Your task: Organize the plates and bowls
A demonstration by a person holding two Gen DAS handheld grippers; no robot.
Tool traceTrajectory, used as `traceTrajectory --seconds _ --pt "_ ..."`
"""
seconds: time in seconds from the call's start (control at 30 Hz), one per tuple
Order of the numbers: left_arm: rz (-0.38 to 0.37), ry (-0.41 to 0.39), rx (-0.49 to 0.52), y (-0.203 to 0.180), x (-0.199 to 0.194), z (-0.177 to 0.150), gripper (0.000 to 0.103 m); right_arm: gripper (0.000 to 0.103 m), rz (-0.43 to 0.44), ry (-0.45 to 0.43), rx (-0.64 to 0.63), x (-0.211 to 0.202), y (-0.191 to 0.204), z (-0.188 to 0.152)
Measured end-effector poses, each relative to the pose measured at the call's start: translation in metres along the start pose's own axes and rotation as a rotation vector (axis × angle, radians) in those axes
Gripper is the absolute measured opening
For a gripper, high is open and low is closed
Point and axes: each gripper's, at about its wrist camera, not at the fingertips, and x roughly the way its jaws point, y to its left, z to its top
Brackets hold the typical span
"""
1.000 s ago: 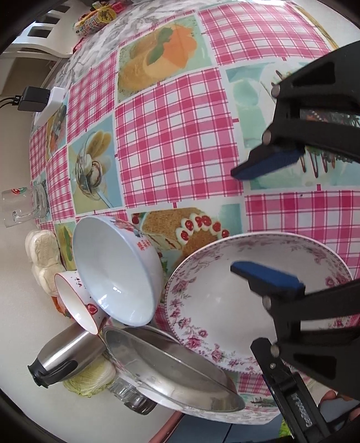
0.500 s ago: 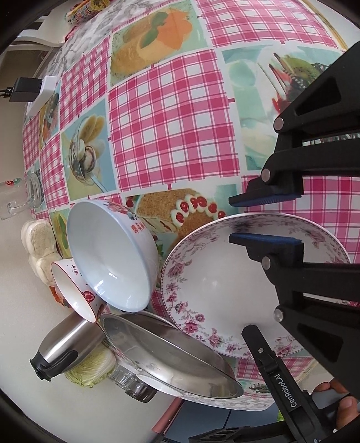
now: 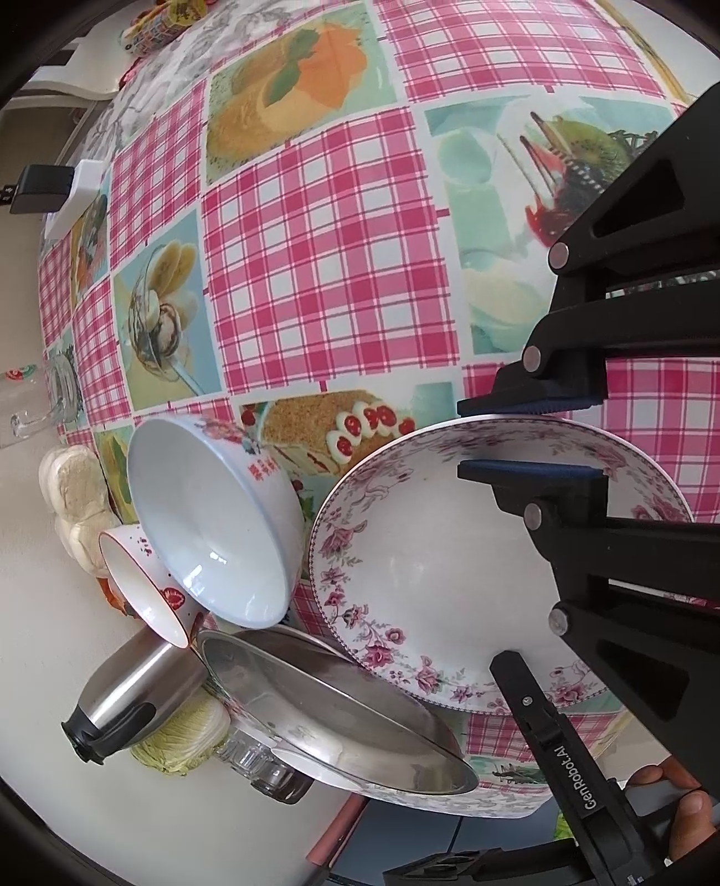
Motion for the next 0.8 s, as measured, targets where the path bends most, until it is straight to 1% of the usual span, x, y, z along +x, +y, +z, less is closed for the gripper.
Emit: traceTrajectory --seconds 0.2,0.33,0.37,0.47,0.53,0.57,0.7,0.77,0.8 --pt "-0.021 0.026 0.04 -0.01 0.0 -0.008 0.029 0.015 0.024 0.009 0.033 -0.004 -0.015 -0.005" --pt "-0.034 0.029 0.053 -0.016 0.001 -0.009 0.029 0.014 0.079 0.018 0.08 -0.004 -0.029 -0.005" --pt "-0.034 0.027 0.054 -0.017 0.002 -0.009 0.029 0.011 0.093 0.021 0.097 -0.004 -0.033 -0.005" --pt "-0.048 0.026 0.038 -0.016 0.002 -0.008 0.029 0.01 0.131 0.027 0.126 -0.002 -0.04 -0.006" --pt "-0.061 0.024 0.024 -0.014 0.002 -0.006 0.029 0.01 0.137 0.027 0.123 -0.003 -0.043 -0.006" --pt "-0.066 0.023 0.022 -0.009 0.004 0.0 0.029 0.01 0.136 0.025 0.118 -0.003 -0.043 -0.006" --pt "-0.072 0.013 0.015 -0.006 0.004 0.002 0.029 0.01 0.135 0.019 0.11 -0.002 -0.046 -0.007" --pt "-0.062 0.005 0.016 -0.005 0.002 0.001 0.024 0.012 0.13 0.017 0.099 -0.001 -0.043 -0.006" --pt "-0.067 0.002 0.014 -0.004 0.001 0.001 0.024 0.012 0.123 0.016 0.095 -0.003 -0.04 -0.003"
